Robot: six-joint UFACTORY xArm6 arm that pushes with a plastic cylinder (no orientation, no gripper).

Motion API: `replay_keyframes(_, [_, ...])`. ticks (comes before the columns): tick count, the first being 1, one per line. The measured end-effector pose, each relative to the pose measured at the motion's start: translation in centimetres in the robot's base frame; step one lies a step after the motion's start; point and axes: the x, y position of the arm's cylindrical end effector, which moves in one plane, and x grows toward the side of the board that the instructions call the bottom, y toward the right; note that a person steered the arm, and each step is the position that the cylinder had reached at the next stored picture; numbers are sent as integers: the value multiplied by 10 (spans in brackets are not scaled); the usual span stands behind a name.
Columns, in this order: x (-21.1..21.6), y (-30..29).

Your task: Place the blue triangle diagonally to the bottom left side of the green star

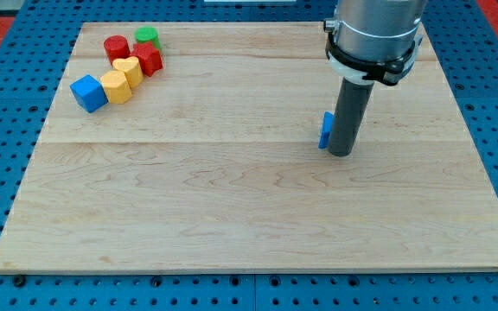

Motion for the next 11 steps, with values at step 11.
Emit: replay_keyframes(11, [-129,12])
